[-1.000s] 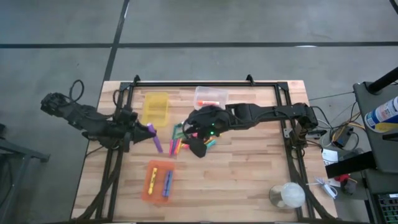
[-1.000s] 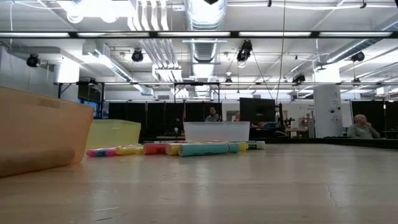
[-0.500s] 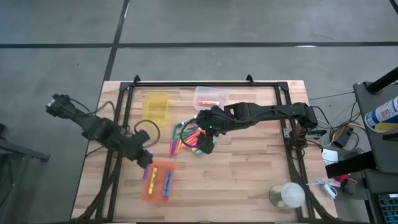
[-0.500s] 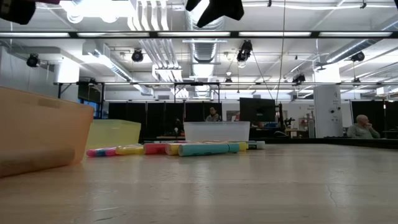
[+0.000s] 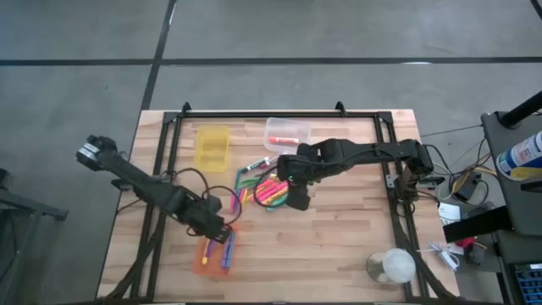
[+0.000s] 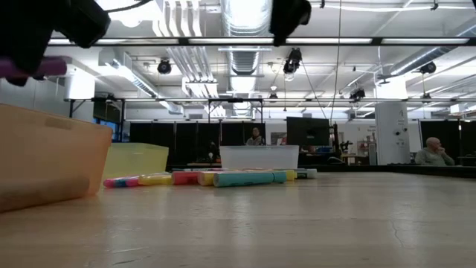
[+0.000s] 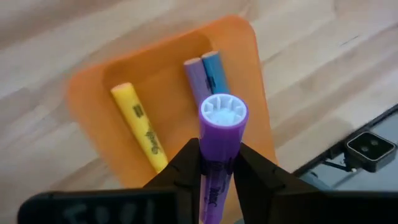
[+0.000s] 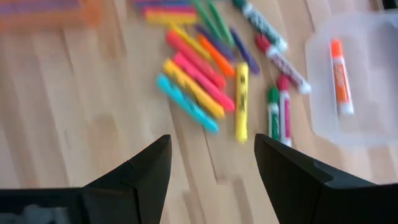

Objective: Pick & Place Markers
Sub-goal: Put the light purple highlighter into the orange bin, then put the green marker into the transparent bin

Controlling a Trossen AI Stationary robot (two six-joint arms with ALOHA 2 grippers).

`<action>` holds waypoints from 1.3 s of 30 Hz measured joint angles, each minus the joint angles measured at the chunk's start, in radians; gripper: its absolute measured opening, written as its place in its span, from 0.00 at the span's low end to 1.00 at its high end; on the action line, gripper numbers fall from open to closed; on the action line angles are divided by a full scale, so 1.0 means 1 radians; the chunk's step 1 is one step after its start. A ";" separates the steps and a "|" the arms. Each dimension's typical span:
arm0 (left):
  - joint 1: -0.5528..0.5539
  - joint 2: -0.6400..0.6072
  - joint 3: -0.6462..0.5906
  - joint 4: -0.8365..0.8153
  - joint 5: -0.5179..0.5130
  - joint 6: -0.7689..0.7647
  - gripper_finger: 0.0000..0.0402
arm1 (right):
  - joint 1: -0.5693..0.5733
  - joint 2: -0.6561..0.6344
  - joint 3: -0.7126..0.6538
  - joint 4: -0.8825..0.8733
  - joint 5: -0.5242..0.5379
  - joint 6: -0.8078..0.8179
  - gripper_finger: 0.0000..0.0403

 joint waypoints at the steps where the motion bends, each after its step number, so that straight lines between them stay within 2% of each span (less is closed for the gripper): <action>1: 0.000 0.017 0.000 0.014 0.013 -0.012 0.18 | 0.000 0.000 0.000 -0.019 0.000 -0.010 0.56; 7: 0.003 0.119 0.000 0.038 0.133 -0.051 0.18 | 0.002 0.000 0.000 -0.117 0.002 -0.114 0.56; 12: 0.002 0.171 0.000 0.082 0.132 -0.036 0.21 | 0.002 0.000 0.000 -0.141 0.002 -0.156 0.56; 17: 0.009 0.181 0.000 0.100 0.121 -0.031 0.32 | 0.005 0.000 -0.006 -0.146 0.002 -0.169 0.56; 21: 0.009 0.164 0.000 0.092 0.118 -0.036 0.40 | 0.004 0.000 -0.024 -0.147 0.001 -0.169 0.56; 25: 0.011 0.117 0.001 0.092 0.108 -0.034 0.42 | 0.004 0.000 -0.055 -0.146 0.001 -0.172 0.56; 31: 0.026 -0.007 0.006 0.093 -0.031 -0.005 0.42 | -0.008 0.000 -0.146 -0.101 0.003 -0.195 0.56; 34: 0.032 -0.085 0.006 0.106 -0.163 0.029 0.42 | -0.011 -0.001 -0.208 -0.026 0.003 -0.232 0.56; 39: 0.037 -0.209 0.006 0.165 -0.406 0.148 0.42 | -0.008 0.000 -0.307 0.121 -0.005 -0.394 0.56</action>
